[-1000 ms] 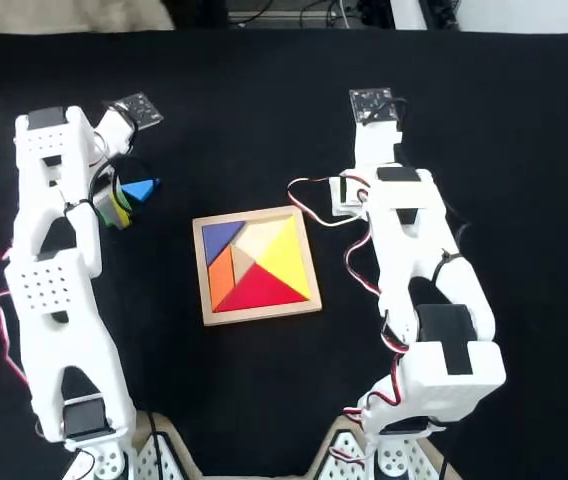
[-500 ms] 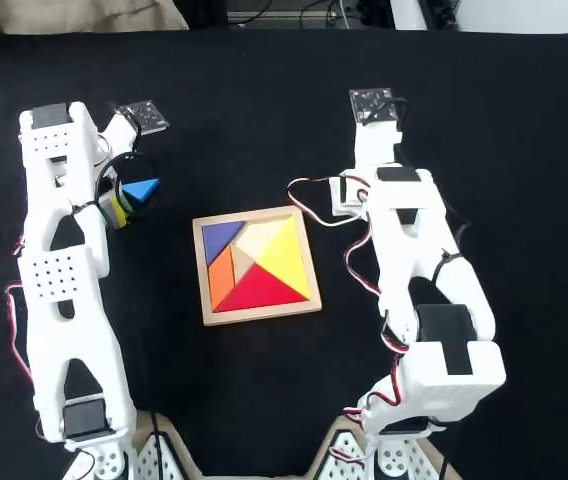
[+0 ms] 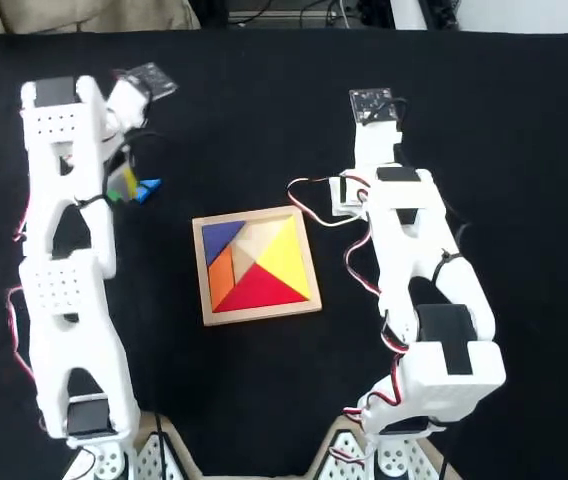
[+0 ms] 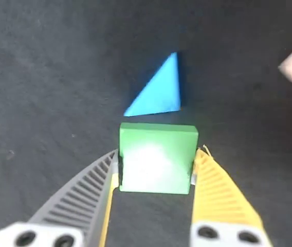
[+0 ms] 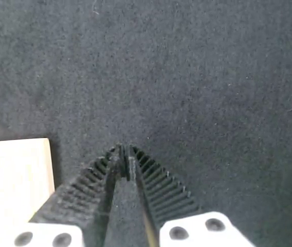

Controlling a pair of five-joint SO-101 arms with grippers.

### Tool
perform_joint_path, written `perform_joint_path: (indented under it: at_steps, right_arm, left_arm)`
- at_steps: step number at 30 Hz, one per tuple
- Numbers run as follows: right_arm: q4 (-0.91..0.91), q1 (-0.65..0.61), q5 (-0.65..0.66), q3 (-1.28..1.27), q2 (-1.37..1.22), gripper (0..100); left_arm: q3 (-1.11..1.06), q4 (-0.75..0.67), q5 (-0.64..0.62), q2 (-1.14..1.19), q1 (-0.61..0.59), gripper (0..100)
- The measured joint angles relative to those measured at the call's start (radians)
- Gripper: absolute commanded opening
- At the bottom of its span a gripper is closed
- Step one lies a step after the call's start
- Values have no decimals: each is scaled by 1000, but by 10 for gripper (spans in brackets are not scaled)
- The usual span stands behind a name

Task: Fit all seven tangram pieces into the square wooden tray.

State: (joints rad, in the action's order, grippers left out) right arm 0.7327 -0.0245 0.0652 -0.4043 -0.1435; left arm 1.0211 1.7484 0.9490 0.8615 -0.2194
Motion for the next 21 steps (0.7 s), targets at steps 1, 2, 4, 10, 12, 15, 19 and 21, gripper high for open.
perform_joint_path:
  at_steps: [1,2,4,10,12,15,19,21]
  right_arm:
    - [0,0,0,0,0,15]
    - [0,0,0,0,0,15]
    - [0,0,0,0,0,15]
    - [0,0,0,0,0,15]
    - [0,0,0,0,0,15]
    - [0,0,0,0,0,15]
    - [0,0,0,0,0,15]
    - [0,0,0,0,0,15]
  left_arm:
    - [-58,0,-26,-61,20,102]
    - [-126,0,-51,-123,43,102]
    - [-273,0,-110,-262,101,102]
    - [-629,-84,-356,-641,278,102]
    - [-729,-170,-462,-690,327,102]
    - [-870,-301,-624,-694,419,102]
    - [-1040,-482,-786,-643,537,102]
    - [-1076,-545,-816,-618,563,102]
